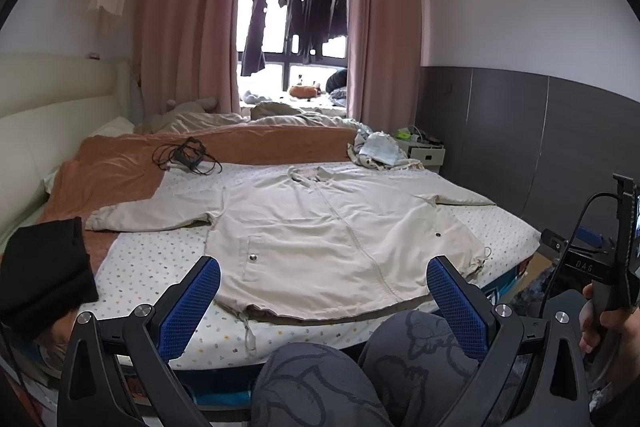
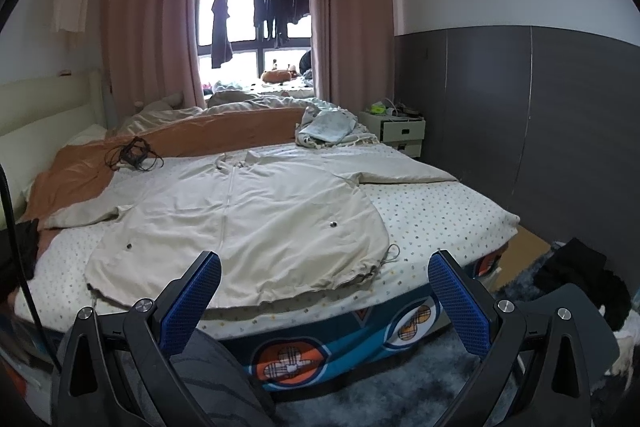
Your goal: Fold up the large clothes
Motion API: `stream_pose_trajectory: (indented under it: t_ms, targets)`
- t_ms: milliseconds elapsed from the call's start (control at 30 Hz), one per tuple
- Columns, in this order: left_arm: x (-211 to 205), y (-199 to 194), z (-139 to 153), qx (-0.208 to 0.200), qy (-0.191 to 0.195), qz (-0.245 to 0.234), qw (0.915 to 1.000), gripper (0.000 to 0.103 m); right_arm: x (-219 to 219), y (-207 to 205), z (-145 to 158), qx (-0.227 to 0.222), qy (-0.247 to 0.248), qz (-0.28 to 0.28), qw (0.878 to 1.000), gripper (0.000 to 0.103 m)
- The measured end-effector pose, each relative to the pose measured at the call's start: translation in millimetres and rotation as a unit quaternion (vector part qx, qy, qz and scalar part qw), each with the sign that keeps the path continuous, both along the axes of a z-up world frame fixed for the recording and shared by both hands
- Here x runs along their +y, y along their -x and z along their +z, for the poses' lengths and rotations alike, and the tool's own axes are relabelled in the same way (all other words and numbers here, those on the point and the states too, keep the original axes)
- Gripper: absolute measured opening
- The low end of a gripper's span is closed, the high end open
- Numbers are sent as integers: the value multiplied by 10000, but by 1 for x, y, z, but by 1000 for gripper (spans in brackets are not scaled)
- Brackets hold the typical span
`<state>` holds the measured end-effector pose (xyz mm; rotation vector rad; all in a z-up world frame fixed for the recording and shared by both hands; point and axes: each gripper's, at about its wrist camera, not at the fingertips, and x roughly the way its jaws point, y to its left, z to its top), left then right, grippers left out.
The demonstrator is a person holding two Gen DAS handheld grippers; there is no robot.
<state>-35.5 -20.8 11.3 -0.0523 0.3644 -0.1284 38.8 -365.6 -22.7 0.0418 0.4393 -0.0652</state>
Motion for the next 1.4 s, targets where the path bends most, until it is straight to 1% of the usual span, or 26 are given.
stream_pose_trajectory:
  t_ms: [233,400,567,633,800,1100,1233,1400]
  targets:
    - [3,-10,-2,3,-48,40,10000,103,4,-9,-1,-1,-33,30,10000,103]
    - [10,-25,-4,77,-24,96,9999,103,7,-24,-3,22,-150,82,9999,103]
    - [22,-49,-5,133,-13,202,9997,103,16,-47,-6,100,-216,200,9995,103]
    - [27,-64,-6,204,21,235,9995,103,20,-59,-7,124,-221,255,9994,103]
    - [42,-97,-7,317,-1,327,9990,103,38,-95,-9,130,-246,489,9984,103]
    - [81,-161,-15,588,83,741,9955,103,90,-184,-15,234,-513,985,9935,103]
    - [102,-185,-21,717,163,943,9928,103,115,-220,-16,277,-644,1204,9902,103]
    - [133,-214,-29,989,325,1281,9863,103,148,-266,-18,418,-755,1504,9849,103]
